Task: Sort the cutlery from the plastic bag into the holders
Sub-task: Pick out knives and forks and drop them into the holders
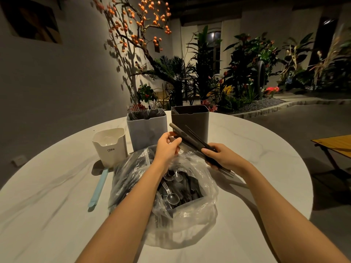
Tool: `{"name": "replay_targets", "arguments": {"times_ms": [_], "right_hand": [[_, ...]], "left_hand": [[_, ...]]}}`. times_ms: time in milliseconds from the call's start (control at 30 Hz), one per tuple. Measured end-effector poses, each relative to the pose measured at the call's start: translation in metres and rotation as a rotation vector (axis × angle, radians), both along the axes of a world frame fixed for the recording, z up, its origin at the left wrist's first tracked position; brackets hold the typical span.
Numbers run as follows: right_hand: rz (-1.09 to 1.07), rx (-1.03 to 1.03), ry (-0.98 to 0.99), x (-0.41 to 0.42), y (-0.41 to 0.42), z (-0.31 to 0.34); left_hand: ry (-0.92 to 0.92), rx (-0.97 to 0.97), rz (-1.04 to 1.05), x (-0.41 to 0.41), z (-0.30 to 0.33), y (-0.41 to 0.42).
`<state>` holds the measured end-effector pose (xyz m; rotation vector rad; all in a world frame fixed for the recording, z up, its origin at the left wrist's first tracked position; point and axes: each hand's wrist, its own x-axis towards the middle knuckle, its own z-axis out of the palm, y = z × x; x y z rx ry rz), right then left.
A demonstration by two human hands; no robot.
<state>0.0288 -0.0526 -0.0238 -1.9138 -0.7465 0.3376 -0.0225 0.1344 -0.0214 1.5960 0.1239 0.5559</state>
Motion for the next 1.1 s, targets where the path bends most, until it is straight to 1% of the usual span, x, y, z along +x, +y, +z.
{"name": "replay_targets", "arguments": {"times_ms": [100, 200, 267, 300, 333, 433, 500, 567, 667, 733, 767, 867, 967, 1100], "right_hand": [[0.003, -0.014, -0.004, -0.001, 0.001, 0.000], [0.010, -0.003, 0.006, -0.002, 0.000, 0.002], [0.011, -0.002, 0.010, -0.002, 0.000, 0.002], [0.013, -0.007, 0.007, -0.001, -0.001, 0.002], [0.014, -0.017, -0.001, -0.001, -0.001, 0.002], [0.020, -0.051, -0.024, 0.001, -0.002, -0.001], [0.019, -0.056, -0.028, 0.002, -0.002, -0.001], [0.014, -0.066, -0.035, 0.002, -0.002, -0.001], [-0.002, -0.097, -0.061, 0.004, -0.002, -0.003], [-0.012, -0.148, -0.098, 0.005, -0.001, -0.005], [-0.010, -0.173, -0.118, 0.005, -0.001, -0.007], [0.017, -0.196, -0.140, 0.005, 0.001, -0.008], [0.033, -0.193, -0.149, 0.002, 0.001, -0.007], [0.067, -0.199, -0.170, -0.003, 0.001, -0.004]], "left_hand": [[0.007, 0.011, 0.001, 0.000, 0.000, -0.001], [0.005, -0.079, -0.001, 0.000, 0.003, -0.002], [-0.010, -0.110, 0.071, 0.001, 0.004, -0.002], [-0.039, -0.049, 0.152, 0.002, 0.004, -0.002], [-0.085, 0.063, 0.244, 0.002, 0.003, -0.002], [-0.221, 0.471, 0.418, 0.000, 0.001, -0.001], [-0.226, 0.718, 0.483, -0.001, -0.001, 0.000], [-0.209, 0.922, 0.507, -0.004, -0.002, -0.001], [-0.152, 1.211, 0.377, -0.009, -0.001, 0.000], [-0.049, 1.382, 0.227, -0.011, 0.003, 0.002], [0.012, 1.423, 0.146, -0.012, 0.006, 0.004], [0.120, 1.468, -0.007, -0.013, 0.014, 0.007], [0.113, 1.502, -0.017, -0.013, 0.017, 0.007], [0.141, 1.473, -0.034, -0.013, 0.018, 0.005]]}}
